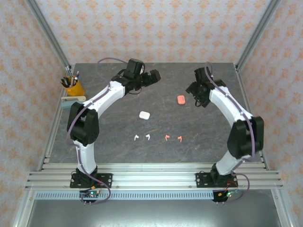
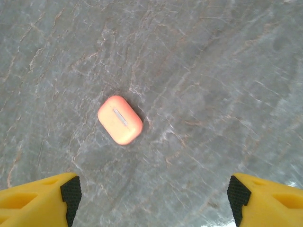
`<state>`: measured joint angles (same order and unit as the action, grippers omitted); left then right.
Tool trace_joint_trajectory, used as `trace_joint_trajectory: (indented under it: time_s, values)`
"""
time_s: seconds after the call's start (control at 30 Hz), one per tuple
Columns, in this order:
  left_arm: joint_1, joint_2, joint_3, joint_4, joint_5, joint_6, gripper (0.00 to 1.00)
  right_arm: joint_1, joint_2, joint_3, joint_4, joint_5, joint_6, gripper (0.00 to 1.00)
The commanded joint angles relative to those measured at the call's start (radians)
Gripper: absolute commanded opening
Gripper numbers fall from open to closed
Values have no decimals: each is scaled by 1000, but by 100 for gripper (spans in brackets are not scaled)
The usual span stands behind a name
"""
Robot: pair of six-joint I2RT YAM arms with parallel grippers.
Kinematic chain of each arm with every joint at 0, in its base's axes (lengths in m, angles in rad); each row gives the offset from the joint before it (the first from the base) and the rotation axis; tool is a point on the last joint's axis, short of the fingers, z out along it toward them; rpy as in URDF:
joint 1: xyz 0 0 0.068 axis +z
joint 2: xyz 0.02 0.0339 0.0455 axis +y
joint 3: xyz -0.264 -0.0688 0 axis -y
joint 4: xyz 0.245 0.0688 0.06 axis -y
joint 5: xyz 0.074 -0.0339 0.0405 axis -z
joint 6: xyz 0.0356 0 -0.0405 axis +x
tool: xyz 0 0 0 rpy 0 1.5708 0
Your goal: Insert the wireless bluetooth earbuds into the charging case
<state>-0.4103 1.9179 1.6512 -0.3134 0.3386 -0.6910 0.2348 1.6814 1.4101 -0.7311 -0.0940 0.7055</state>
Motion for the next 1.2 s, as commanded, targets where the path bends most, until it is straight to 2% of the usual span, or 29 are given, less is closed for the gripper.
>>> trace_joint_trajectory:
  time_s: [0.0, 0.27, 0.5, 0.67, 0.87, 1.17]
  values:
    - [-35, -82, -21, -8, -50, 26, 100, -2, 115, 118, -84, -20, 48, 82]
    - [-9, -150, -64, -56, -84, 76, 100, -2, 395, 381, -173, -102, 258, 82]
    - [22, -178, -131, -34, -63, 74, 100, 12, 636, 703, -339, -11, 112, 81]
    - [28, -180, -158, -18, -58, 74, 100, 17, 750, 840, -408, -24, 5, 80]
    - [29, -176, -163, -7, -48, 73, 100, 31, 777, 802, -387, -59, -133, 80]
    - [29, -178, -171, 12, -42, 56, 100, 74, 594, 473, -157, -171, -200, 75]
